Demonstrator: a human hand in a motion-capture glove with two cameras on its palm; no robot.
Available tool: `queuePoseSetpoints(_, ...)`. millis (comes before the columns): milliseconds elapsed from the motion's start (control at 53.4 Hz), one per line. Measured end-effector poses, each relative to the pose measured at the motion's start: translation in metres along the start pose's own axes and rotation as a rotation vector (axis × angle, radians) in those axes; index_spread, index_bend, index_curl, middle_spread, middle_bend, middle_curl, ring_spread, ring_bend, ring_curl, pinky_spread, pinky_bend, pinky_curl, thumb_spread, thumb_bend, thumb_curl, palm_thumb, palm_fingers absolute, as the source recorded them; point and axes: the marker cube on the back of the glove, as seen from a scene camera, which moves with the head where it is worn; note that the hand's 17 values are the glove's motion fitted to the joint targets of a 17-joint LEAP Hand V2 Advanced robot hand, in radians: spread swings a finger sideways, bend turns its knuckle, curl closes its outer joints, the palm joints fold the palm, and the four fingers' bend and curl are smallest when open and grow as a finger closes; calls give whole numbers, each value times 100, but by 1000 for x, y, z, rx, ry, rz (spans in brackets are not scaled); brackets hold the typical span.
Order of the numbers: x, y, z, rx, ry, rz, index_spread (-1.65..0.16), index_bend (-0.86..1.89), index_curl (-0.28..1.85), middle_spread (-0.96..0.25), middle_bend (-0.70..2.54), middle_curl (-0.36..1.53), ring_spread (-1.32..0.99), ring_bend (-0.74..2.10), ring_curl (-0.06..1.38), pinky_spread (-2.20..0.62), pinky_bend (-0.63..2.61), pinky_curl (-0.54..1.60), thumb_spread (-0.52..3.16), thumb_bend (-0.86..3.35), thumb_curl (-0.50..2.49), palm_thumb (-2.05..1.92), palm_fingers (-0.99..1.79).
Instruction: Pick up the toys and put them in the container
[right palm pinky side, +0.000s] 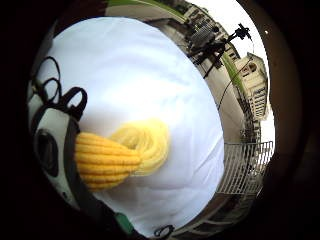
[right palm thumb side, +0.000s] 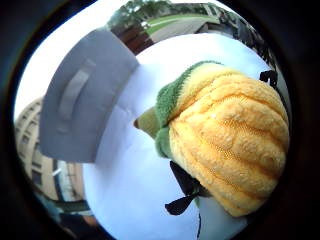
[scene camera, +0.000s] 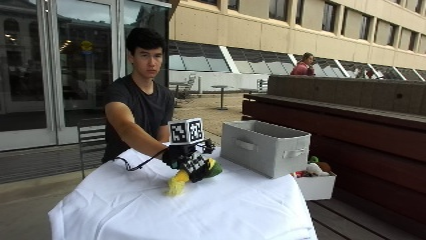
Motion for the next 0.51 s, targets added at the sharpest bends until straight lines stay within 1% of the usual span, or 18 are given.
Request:
queuePoseSetpoints(131, 2, 6, -17, -91, 17, 19, -16, 92, 55, -17, 73, 58, -27, 94, 40, -44, 67, 29, 99, 25, 39, 70, 135)
queuePoseSetpoints(187, 3, 5, -32, -85, 14, 41, -15, 88, 55, -17, 78, 59, -30, 106, 42, -45, 64, 29, 97, 23, 40, 71, 139)
queuePoseSetpoints(243, 4, 1, -52, -72, 11, 68, -15, 84, 55, -22, 91, 62, -32, 116, 46, -45, 62, 29, 97, 20, 40, 69, 141)
queuePoseSetpoints(337, -2, -14, -108, -17, 19, 116, -16, 73, 54, -24, 105, 66, -33, 126, 49, -47, 68, 32, 105, 9, 35, 54, 137)
queuePoseSetpoints(505, -43, -51, -213, 135, 90, 265, -19, 63, 55, -25, 116, 67, -33, 134, 51, -47, 74, 36, 112, -2, 31, 41, 130)
